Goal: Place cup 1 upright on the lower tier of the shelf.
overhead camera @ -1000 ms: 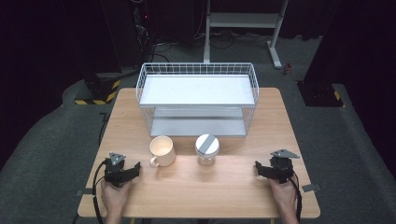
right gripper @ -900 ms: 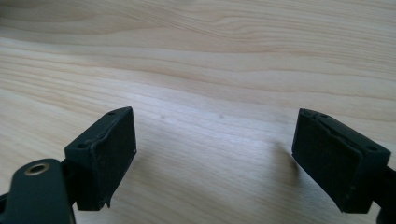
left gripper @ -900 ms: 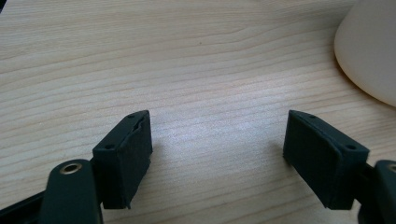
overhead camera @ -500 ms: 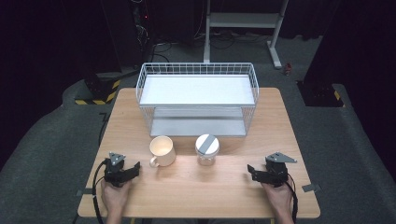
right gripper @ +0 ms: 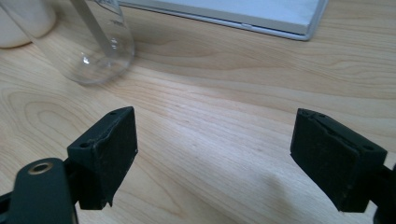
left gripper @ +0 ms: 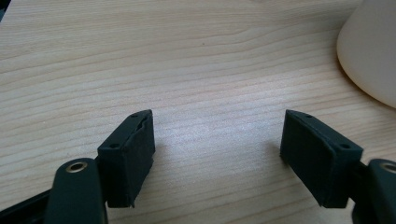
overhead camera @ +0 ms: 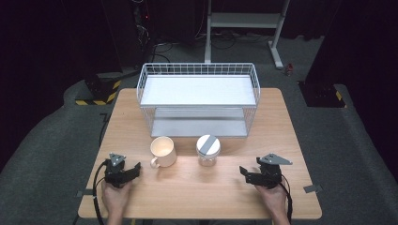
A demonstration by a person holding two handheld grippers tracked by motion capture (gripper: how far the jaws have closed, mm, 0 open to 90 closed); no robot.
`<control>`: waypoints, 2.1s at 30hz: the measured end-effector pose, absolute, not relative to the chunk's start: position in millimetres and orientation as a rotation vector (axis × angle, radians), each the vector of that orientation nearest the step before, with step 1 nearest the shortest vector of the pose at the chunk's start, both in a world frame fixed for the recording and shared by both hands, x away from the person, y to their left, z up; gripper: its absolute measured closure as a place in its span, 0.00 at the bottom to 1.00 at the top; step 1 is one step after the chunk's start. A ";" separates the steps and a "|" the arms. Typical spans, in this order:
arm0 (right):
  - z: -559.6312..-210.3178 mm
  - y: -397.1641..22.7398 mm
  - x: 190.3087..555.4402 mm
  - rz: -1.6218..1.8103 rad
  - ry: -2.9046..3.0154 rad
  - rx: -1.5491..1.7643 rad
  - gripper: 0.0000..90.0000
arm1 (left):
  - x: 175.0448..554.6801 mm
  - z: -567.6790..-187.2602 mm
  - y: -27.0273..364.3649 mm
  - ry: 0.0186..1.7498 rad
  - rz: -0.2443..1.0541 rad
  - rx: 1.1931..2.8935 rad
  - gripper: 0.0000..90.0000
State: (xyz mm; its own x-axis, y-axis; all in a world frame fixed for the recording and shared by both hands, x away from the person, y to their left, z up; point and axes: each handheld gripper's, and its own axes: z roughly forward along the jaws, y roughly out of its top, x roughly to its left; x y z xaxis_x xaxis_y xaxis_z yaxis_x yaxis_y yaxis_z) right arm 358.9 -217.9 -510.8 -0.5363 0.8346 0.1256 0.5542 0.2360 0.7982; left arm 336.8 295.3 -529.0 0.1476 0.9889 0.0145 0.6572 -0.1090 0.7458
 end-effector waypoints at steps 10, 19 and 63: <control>-510.6 -201.2 358.2 1.322 2.245 1.223 0.15 | 336.7 -528.8 295.3 1.575 0.719 1.834 0.30; -506.5 -180.1 356.8 1.318 2.284 1.145 0.12 | 336.5 -528.8 295.2 1.578 0.719 1.831 0.31; -497.9 -99.1 382.3 1.305 2.306 1.006 0.10 | 336.4 -528.8 295.2 1.579 0.722 1.830 0.31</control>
State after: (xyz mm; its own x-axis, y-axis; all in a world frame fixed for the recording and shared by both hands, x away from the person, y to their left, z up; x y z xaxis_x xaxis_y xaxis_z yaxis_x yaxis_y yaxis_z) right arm 382.3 -99.1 -497.9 -0.7069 0.7035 0.0729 0.4247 0.3397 0.8392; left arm 336.4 295.2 -528.8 0.1405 0.9900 0.0132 0.6579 -0.1033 0.7459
